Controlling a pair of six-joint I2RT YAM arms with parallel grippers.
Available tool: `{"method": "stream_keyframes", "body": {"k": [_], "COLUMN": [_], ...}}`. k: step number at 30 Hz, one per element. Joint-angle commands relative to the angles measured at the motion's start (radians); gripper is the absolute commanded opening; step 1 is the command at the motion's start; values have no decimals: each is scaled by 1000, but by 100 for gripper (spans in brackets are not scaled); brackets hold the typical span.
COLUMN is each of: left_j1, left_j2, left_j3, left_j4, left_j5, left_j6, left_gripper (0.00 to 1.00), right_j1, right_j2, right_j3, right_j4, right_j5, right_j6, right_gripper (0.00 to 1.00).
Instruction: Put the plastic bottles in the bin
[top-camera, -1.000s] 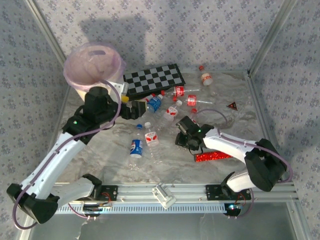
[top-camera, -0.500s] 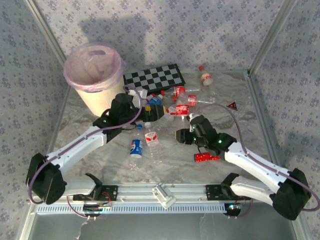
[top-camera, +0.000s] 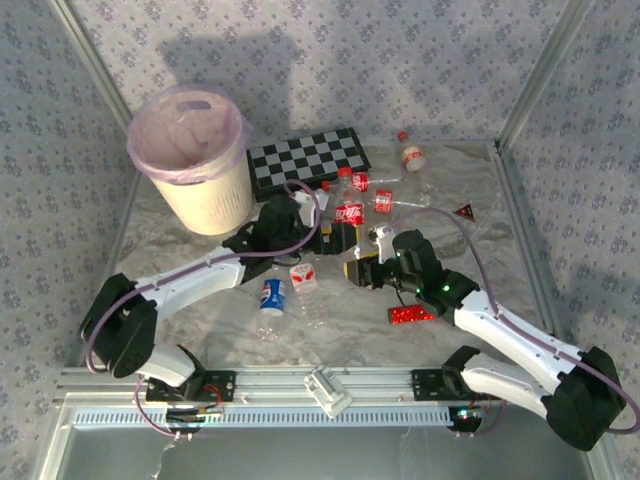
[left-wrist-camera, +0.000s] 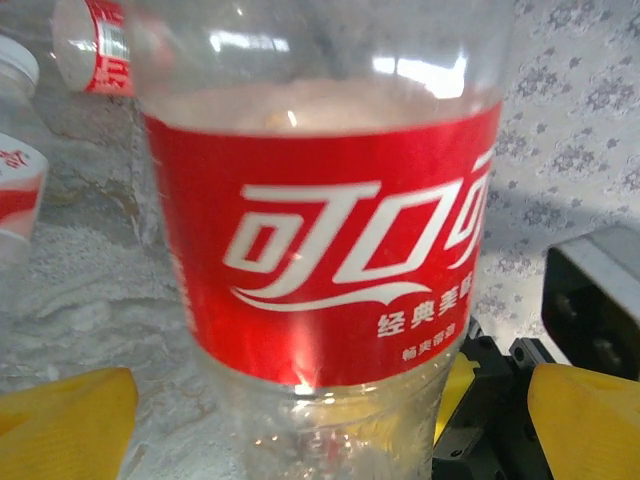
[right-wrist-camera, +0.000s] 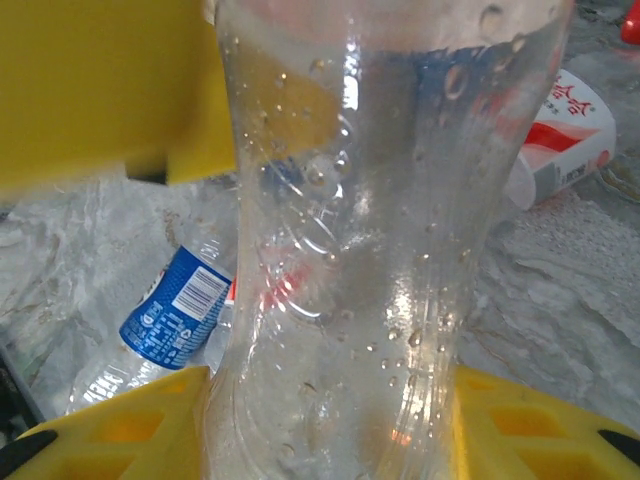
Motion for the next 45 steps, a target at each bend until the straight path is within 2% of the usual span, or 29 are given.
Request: {"method": "stream_keyframes", "body": {"k": [1, 5, 12, 15, 19, 20, 21, 22, 23, 24, 25, 30, 35, 39, 45], "left_j1": [-15, -13, -16, -18, -16, -16, -15, -12, -7, -3, 7, 66, 170, 284, 530], "left_j2": [13, 30, 69, 73, 73, 71, 68, 66, 64, 64, 60, 37, -9, -40, -43], "left_j3": [55, 71, 134, 138, 146, 151, 161, 178, 196, 219, 242, 364, 521, 657, 810], "left_j4": [48, 68, 27, 27, 6, -9, -32, -59, -89, -124, -155, -306, -478, -624, -733], "left_j5": [11, -3, -31, -45, -56, -62, -70, -80, -83, -88, -93, -112, -143, -236, -223], "left_j6": [-6, -42, -30, -30, -14, -2, 13, 34, 53, 74, 100, 223, 366, 448, 494], "left_gripper": [97, 81, 62, 50, 45, 43, 42, 40, 39, 37, 35, 25, 0, 0, 0], "right_j1": [17, 24, 37, 39, 31, 28, 23, 16, 9, 0, -10, -57, -80, -80, -78], "right_j2": [10, 27, 33, 33, 26, 20, 10, -3, -18, -35, -56, -157, -191, -177, -156], "right_j3": [8, 2, -6, -5, 9, 16, 21, 27, 31, 35, 38, 30, 19, 12, 19], "right_j4": [78, 89, 105, 96, 48, 30, 6, -18, -40, -63, -86, -149, -194, -210, -203], "right_j5": [-35, -15, -16, -19, -19, -19, -15, -8, 3, 13, 24, 60, 97, 111, 108], "right_j6": [-16, -12, 1, 1, -7, -12, -18, -23, -27, -34, -40, -37, -19, -12, -13], "right_gripper": [0, 0, 0, 0, 2, 16, 35, 59, 76, 92, 100, 100, 100, 100, 100]}}
